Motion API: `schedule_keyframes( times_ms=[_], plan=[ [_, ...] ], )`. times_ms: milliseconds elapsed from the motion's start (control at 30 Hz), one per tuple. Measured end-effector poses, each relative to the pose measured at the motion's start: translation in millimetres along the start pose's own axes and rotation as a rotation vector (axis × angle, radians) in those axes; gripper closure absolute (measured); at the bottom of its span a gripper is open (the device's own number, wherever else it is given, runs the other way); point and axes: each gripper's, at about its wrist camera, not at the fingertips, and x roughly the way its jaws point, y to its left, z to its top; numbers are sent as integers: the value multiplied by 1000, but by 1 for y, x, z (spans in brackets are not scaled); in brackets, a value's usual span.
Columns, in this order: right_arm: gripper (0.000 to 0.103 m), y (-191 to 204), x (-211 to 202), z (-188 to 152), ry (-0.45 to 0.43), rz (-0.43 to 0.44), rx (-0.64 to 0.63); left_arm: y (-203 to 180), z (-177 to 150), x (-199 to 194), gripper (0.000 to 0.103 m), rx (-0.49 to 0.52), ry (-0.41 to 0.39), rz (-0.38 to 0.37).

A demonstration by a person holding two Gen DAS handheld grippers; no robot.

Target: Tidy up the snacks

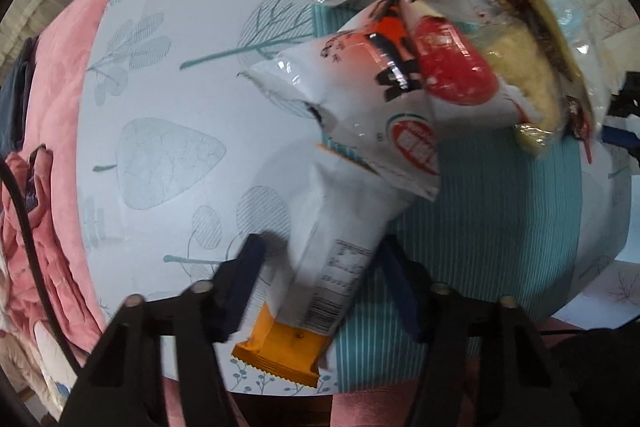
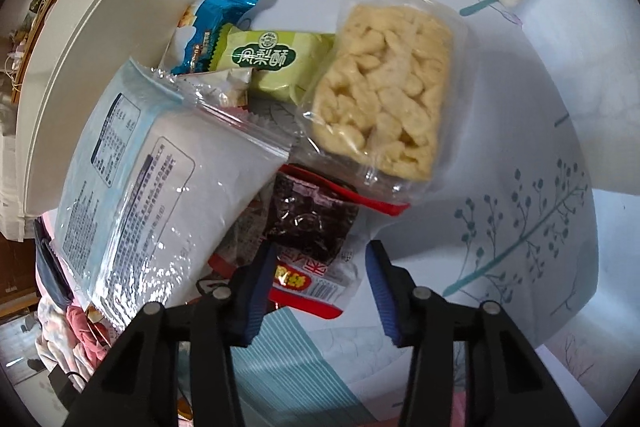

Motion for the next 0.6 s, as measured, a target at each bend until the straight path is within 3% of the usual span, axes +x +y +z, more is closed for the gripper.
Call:
schedule_keyframes(
  times_ms=[33, 100, 133, 200, 300, 600],
  plan=[
    [59, 2, -1, -1, 1, -4, -11, -2, 0, -1, 60, 12, -5, 2],
    [77, 12, -4, 1, 5, -29, -29, -4, -1, 0, 62, 24, -3, 3],
    [80, 16, -4, 2, 8, -32, -31, -4, -1, 0, 63, 25, -2, -1],
    [98, 26, 4, -1, 24, 12, -26, 0, -2, -4, 66, 15, -2, -19],
    [103, 31, 5, -1, 23, 19, -43, 7, -3, -5, 67, 0, 8, -38],
    [103, 36, -10, -21, -12, 79, -97, 10, 0, -40, 68, -16, -41, -69]
  ],
)
